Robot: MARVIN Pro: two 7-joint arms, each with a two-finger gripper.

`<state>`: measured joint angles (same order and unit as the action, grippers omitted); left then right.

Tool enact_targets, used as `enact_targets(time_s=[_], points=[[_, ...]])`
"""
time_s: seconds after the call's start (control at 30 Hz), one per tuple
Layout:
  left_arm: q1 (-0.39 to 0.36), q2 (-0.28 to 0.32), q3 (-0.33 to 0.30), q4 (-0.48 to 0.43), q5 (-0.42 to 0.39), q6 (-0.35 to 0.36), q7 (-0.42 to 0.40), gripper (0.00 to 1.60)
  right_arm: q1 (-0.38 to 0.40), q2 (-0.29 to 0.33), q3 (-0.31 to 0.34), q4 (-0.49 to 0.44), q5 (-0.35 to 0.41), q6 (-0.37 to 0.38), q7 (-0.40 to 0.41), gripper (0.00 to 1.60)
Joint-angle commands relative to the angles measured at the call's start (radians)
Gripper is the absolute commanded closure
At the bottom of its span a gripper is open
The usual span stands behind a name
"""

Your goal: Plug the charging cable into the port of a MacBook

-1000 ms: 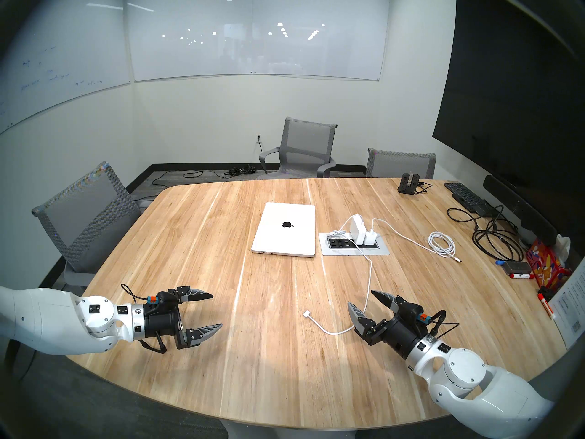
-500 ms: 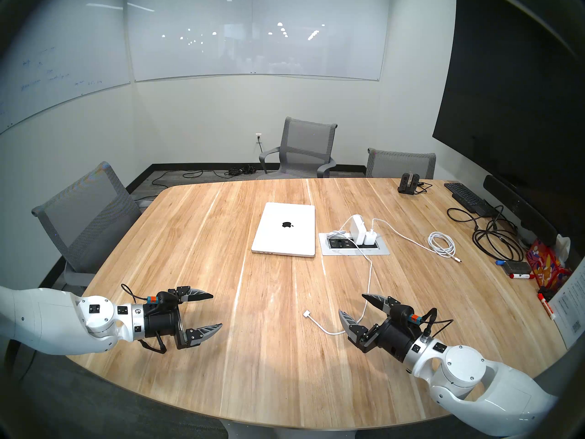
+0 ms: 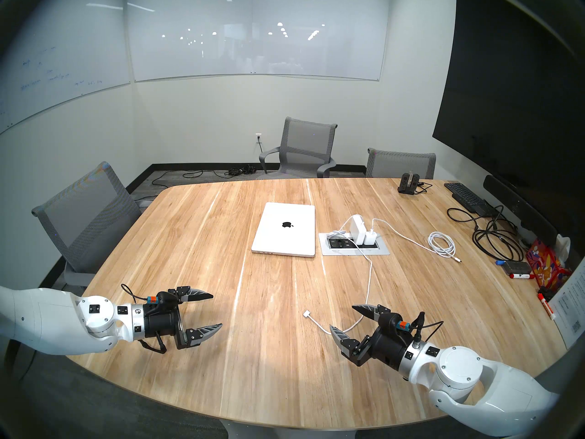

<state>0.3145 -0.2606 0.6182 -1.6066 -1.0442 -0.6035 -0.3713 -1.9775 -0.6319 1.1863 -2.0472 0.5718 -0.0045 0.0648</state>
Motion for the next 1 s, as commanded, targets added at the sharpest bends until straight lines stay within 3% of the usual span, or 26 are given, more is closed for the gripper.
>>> enact_targets(time_s=[0.0, 0.97], points=[[-0.007, -0.001, -0.007, 0.000, 0.000, -0.002, 0.001, 0.00, 0.055, -0.007, -0.001, -0.008, -0.008, 0.020, 0.021, 0.00], [-0.007, -0.001, -0.007, 0.000, 0.000, -0.002, 0.001, 0.00, 0.175, -0.087, -0.085, 0.103, -0.082, 0.104, 0.106, 0.00]])
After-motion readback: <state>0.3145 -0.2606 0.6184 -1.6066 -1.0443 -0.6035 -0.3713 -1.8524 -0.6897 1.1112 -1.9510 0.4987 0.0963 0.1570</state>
